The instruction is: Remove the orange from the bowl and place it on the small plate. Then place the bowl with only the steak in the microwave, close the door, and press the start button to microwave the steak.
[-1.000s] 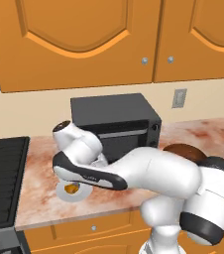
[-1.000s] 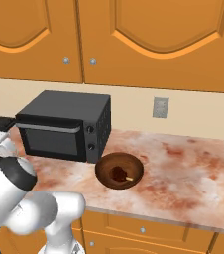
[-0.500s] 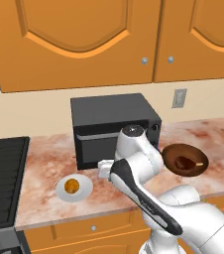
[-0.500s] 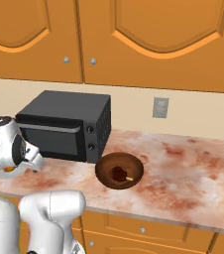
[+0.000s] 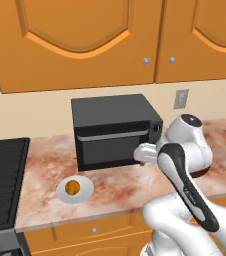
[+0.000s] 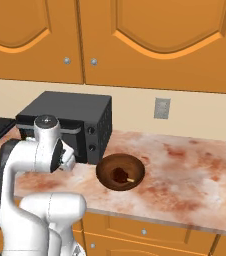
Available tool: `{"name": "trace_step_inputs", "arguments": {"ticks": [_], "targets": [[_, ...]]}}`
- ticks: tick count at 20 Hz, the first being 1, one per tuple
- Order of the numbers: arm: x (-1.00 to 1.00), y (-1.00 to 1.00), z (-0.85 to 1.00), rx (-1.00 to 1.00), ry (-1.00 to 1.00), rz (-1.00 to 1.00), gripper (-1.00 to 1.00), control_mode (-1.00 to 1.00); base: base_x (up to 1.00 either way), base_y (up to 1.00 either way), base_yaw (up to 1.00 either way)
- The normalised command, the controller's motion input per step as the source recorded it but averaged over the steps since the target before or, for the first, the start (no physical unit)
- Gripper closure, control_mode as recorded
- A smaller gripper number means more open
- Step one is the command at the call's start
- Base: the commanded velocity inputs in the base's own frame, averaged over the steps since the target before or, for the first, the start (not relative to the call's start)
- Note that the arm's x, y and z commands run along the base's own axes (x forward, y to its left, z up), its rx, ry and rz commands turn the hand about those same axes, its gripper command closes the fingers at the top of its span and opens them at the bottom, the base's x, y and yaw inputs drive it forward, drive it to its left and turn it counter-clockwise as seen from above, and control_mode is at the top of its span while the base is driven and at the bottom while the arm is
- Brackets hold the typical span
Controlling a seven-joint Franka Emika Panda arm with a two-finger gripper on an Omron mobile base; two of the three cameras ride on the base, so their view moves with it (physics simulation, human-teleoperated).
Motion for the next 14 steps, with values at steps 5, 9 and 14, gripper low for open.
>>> {"name": "trace_step_inputs", "arguments": {"ticks": [5,9,14], "targets": [[-0.01,-1.00,0.01,0.22,-0.09,-0.06,-1.00,-1.00,0.00,0.00,0.00],[-0.09,-1.00,-0.01,0.22,-0.13,-0.08,-1.00,-1.00,0.00,0.00,0.00],[-0.16,-1.00,-0.04,0.21,-0.05,-0.09,-1.00,-1.00,0.00,0.00,0.00]]}}
